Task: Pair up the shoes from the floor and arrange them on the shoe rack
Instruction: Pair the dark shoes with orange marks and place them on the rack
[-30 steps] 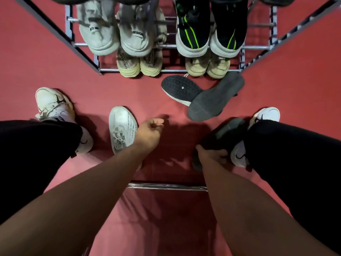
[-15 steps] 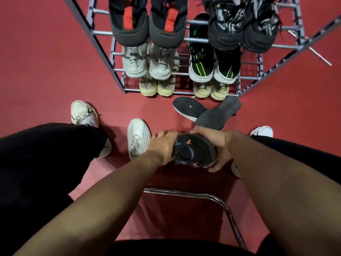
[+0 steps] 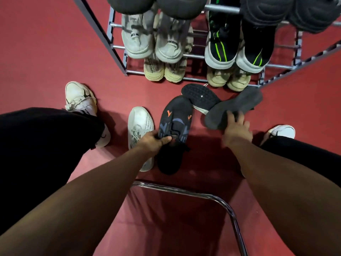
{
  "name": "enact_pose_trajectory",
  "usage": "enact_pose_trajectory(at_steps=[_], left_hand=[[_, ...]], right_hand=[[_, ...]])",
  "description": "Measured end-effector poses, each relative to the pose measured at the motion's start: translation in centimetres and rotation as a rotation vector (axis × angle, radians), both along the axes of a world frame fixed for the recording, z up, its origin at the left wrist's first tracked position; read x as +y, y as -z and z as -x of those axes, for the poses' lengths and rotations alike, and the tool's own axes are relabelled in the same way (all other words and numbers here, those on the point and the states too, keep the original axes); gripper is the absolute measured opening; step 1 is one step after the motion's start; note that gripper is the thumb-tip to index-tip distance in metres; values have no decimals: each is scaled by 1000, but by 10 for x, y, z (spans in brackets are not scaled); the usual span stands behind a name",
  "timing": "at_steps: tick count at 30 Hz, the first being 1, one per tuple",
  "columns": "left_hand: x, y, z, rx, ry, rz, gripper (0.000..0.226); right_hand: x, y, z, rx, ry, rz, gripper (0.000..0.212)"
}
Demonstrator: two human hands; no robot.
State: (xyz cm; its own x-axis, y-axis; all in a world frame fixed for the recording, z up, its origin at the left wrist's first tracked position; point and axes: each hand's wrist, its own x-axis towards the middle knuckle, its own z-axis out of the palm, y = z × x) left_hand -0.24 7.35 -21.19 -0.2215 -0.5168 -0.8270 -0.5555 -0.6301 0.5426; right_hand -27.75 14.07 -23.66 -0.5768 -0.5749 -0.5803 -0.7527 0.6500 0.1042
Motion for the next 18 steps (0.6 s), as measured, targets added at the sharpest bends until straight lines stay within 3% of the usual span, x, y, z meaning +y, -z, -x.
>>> enact_pose_trajectory(at_steps=[3, 6, 9, 13, 18], left_hand=[[0, 11, 4, -26, 23, -5, 34], [-2, 20, 6, -119, 67, 11, 56], [-6, 30, 7, -138, 82, 44, 66], [-13, 15, 13, -149, 48, 47, 44], [-12, 6, 8, -145, -51, 33, 34]], right_hand=[[-19, 15, 14, 111, -217, -110, 108], [-32, 24, 29, 193, -432, -151, 88], [-35, 26, 43, 200, -550, -38, 69], [-38, 14, 52, 76, -577, -131, 114], [-55, 15, 51, -2, -520, -210, 123]])
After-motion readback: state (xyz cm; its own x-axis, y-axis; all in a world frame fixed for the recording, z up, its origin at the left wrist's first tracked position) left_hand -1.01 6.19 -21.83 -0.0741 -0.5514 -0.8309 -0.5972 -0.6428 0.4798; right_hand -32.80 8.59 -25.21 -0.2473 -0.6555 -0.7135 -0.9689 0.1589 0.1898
